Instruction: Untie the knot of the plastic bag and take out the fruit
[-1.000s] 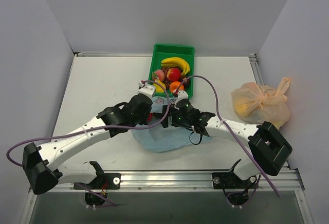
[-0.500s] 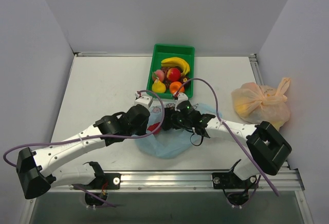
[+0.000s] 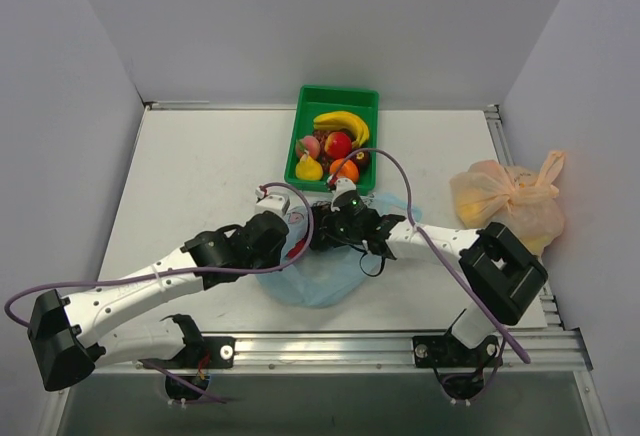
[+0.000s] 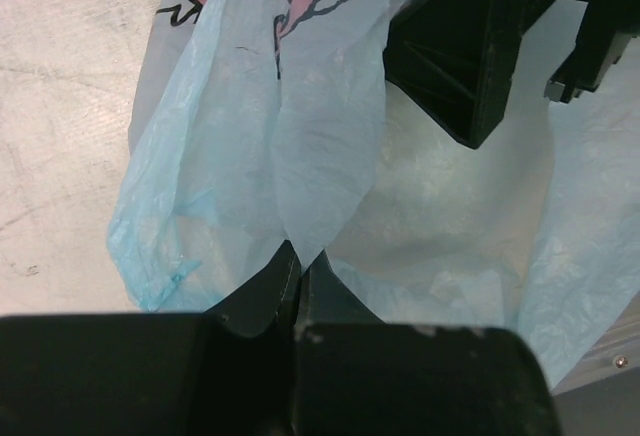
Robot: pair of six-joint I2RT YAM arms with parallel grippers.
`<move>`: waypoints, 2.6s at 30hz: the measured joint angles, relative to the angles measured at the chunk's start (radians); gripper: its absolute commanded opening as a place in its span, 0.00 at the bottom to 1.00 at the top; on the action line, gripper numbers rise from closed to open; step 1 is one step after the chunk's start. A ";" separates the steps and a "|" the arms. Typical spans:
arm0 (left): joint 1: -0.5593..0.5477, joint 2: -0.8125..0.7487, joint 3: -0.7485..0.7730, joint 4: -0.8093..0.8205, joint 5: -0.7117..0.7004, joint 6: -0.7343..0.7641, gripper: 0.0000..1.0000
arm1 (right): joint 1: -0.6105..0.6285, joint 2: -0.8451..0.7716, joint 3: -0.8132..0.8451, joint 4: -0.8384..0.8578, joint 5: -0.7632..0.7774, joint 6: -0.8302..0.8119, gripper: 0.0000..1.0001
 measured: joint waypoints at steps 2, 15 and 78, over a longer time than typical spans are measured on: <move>0.000 -0.001 0.000 0.000 0.000 0.000 0.00 | 0.000 0.026 0.026 0.001 0.003 0.000 0.89; 0.005 -0.006 0.000 0.000 -0.027 0.000 0.00 | 0.000 0.050 0.042 -0.026 0.003 -0.010 0.15; 0.008 -0.049 0.036 -0.037 0.106 -0.051 0.00 | -0.026 0.169 -0.028 0.362 0.040 0.235 0.96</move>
